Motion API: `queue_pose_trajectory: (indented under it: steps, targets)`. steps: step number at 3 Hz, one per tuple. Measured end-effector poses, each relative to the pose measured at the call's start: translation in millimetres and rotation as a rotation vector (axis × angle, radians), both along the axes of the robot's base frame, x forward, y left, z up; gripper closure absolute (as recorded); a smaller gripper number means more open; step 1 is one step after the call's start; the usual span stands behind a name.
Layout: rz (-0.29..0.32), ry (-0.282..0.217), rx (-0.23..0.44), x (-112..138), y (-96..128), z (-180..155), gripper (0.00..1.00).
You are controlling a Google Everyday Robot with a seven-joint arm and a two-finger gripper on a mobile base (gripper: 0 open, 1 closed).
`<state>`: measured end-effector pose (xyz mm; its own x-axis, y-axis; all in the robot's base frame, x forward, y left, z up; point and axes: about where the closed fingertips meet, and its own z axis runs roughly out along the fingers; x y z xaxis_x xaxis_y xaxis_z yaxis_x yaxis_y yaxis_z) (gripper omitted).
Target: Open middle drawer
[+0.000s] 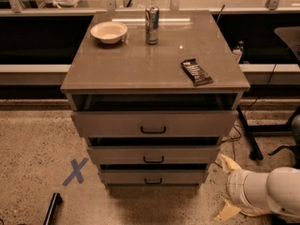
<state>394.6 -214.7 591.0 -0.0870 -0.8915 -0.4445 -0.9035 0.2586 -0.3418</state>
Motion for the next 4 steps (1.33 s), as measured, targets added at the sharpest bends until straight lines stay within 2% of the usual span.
queue_pose_trajectory:
  steps: [1, 2, 4]
  targets:
    - [0.001, 0.0, 0.0, 0, 0, 0, 0.0]
    - [0.091, -0.021, -0.001, 32, 15, -15, 0.0]
    - [0.17, -0.018, 0.009, 68, 26, -50, 0.0]
